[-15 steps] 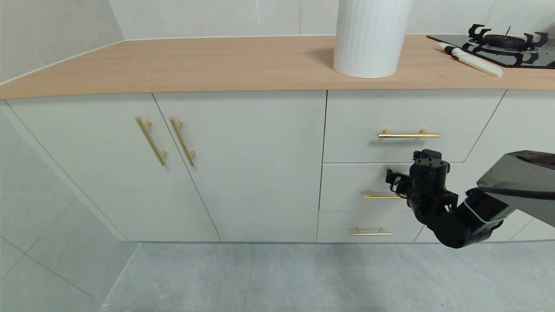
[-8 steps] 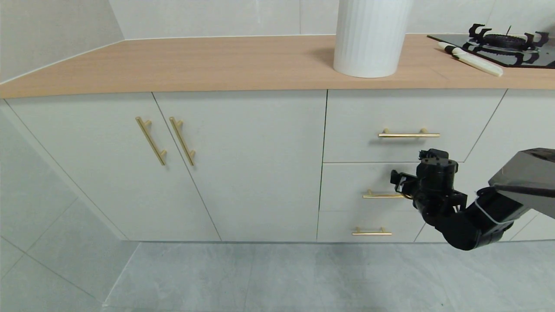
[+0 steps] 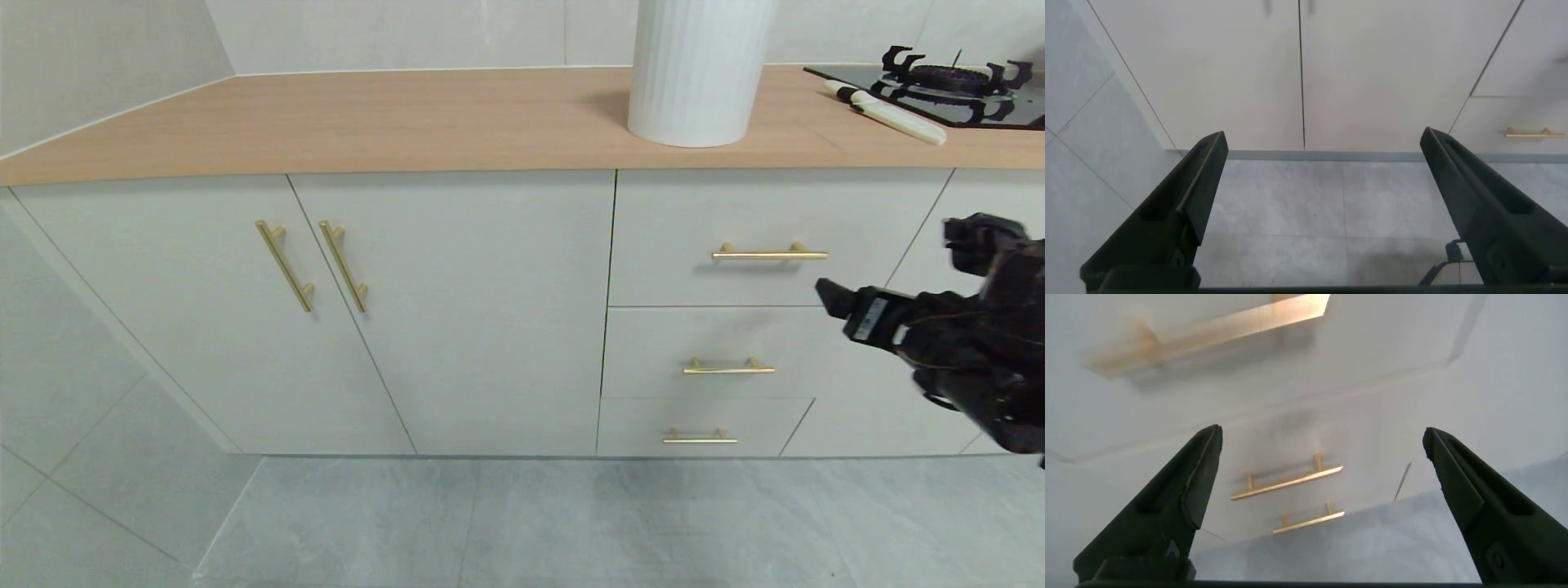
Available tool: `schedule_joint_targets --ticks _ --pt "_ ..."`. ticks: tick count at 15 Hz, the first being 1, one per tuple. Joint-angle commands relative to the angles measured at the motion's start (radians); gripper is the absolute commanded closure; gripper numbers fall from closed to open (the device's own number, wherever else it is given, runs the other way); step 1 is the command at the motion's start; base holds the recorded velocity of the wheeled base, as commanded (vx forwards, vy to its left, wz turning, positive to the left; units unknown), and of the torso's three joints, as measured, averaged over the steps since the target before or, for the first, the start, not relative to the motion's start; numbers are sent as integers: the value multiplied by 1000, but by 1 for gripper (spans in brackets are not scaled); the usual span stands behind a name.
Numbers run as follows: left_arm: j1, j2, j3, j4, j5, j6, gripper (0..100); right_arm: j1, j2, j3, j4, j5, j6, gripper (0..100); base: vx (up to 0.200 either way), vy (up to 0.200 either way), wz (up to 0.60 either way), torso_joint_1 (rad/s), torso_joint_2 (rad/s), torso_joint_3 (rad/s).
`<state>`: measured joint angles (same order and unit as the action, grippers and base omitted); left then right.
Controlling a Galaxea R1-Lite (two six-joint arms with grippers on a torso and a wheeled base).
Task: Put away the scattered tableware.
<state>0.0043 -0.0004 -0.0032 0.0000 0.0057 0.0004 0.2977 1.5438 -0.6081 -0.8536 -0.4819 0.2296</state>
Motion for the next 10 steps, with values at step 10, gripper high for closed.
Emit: schedule_joint_targets --ticks 10 --pt "0 0 0 0 0 0 0 -238 -1459 94 958 -24 -305 0 0 0 0 0 0 0"
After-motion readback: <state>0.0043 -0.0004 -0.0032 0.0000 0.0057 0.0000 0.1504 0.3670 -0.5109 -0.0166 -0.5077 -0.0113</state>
